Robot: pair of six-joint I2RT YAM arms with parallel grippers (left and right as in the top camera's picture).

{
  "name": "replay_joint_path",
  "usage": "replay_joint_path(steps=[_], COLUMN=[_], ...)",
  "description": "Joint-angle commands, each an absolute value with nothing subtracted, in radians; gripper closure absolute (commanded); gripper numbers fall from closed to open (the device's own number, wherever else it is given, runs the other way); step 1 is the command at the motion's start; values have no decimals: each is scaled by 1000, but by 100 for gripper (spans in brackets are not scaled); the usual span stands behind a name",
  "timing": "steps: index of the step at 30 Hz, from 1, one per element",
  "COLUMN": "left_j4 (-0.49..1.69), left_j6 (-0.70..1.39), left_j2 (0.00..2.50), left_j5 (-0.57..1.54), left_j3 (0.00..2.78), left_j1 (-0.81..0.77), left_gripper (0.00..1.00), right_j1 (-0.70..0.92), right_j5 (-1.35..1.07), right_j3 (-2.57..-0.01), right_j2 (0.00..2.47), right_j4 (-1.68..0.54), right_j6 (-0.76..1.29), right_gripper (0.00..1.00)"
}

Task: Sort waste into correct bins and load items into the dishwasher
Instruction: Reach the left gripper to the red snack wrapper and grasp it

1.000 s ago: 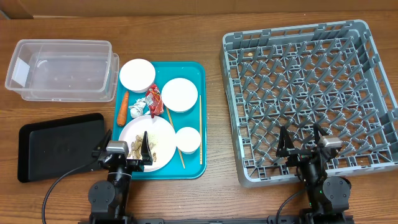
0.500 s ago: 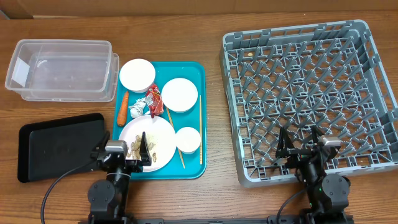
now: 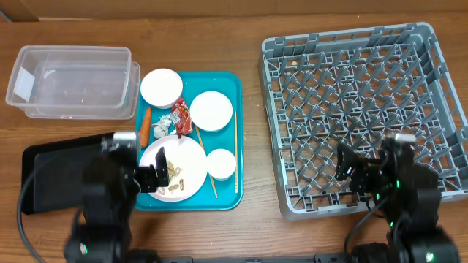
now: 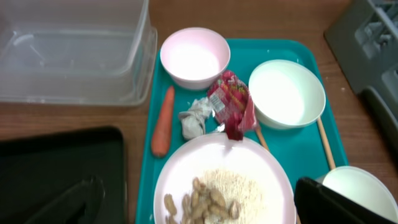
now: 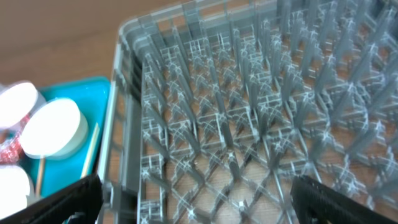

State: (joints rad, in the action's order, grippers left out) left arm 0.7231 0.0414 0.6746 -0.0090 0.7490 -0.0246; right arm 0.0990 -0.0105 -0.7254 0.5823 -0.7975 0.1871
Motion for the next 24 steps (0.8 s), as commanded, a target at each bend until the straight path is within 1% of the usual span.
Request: replay_joint_path(steps=[1, 3, 5, 7, 9, 13, 17, 19, 23, 24], left_j4=[872, 986, 1069, 1073, 1058, 1027, 1004, 993, 943, 937], left_j6=[29, 29, 30, 30, 30, 80, 94, 94, 94, 94], left_j2=[898, 1017, 1122, 1200, 1241, 1338, 1473, 1526, 1683, 1700], left_j5=[-7, 8, 50, 126, 133, 142, 223, 237, 237, 237], left_j3=[1011, 1147, 1251, 1275, 1275, 1275, 1275, 1275, 1275, 1275], left_j1=[-27, -27, -27, -27, -27, -27, -27, -28, -62, -67], left_gripper=[0, 0, 0, 0, 0, 0, 0, 2, 13, 13], right_j1=[104, 104, 104, 104, 104, 104, 104, 104, 104, 104], right_j5=[-1, 0, -1, -13, -23, 23, 25, 25, 26, 25], right_j3=[-889, -964, -993, -997, -997, -997, -997, -997, -996, -996], right_j2=[750, 859, 944, 1013, 1035, 1041, 1041, 1041, 1041, 1041], right_j4=[-920, -997, -1017, -1036, -1039, -1039, -1039, -1039, -1039, -1039], right_j6=[189, 181, 183, 183, 183, 183, 183, 183, 183, 183], right_gripper=[0, 0, 0, 0, 0, 0, 0, 0, 0, 0])
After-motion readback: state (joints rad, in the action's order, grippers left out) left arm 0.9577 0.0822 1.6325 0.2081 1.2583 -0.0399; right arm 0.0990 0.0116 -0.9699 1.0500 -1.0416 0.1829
